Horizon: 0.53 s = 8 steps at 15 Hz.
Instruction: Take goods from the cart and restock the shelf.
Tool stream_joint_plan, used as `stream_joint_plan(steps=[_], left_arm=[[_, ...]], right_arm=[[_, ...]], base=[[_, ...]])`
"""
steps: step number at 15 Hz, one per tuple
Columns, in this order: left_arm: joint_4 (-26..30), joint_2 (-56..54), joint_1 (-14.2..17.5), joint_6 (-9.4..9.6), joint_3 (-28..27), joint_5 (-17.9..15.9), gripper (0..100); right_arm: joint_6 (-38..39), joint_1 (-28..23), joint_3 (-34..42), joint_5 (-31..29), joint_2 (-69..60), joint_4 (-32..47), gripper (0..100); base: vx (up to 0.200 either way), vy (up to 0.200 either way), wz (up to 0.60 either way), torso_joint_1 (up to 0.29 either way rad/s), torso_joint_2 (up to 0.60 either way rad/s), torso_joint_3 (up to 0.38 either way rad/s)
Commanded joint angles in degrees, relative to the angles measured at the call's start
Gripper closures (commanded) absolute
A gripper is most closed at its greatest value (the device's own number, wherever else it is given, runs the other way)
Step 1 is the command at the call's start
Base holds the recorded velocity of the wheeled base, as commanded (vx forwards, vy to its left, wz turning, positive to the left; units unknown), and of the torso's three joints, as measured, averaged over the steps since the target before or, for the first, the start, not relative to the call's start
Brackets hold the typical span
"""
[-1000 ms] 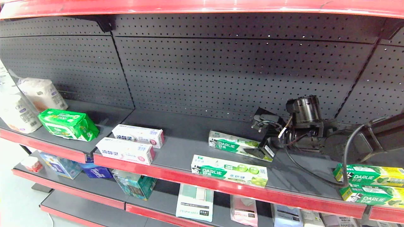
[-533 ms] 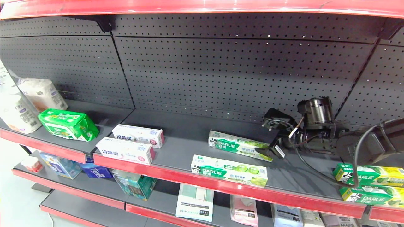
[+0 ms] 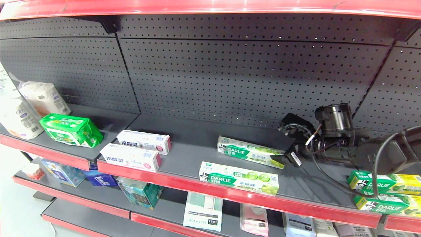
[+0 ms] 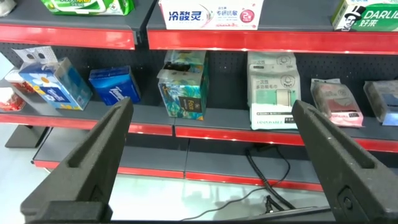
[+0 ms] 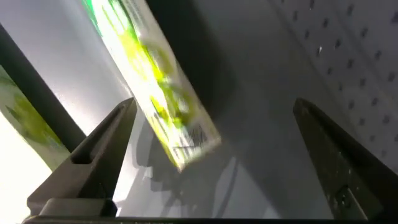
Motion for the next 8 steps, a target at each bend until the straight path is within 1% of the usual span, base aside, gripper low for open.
stream_joint_plan(steps=[1, 4, 6, 8], left_arm=[[0.0, 0.3, 0.0, -0.13, 0.0, 0.0, 0], [0.0, 0.2, 0.0, -0.3, 0.0, 0.0, 0], [0.0, -0.1, 0.0, -0.3, 0.0, 0.1, 0], [0.0, -0.5, 0.0, -0.39, 0.0, 0.1, 0]], right_arm=[[-0.3, 0.0, 1.5, 0.1, -0.2, 0.0, 0], [-0.3, 0.2, 2.8, 0.1, -0.4, -0.1, 0], [-0.4, -0.1, 3.7, -1.7, 0.5, 0.0, 0], [-0.4, -0.3, 4.1, -2.2, 0.8, 0.0, 0]], base=[[0.0, 0.0, 0.0, 0.0, 0.0, 0.0], [0.0, 0.0, 0.0, 0.0, 0.0, 0.0], [0.0, 0.0, 0.0, 0.0, 0.0, 0.0], [0.0, 0.0, 0.0, 0.0, 0.0, 0.0]])
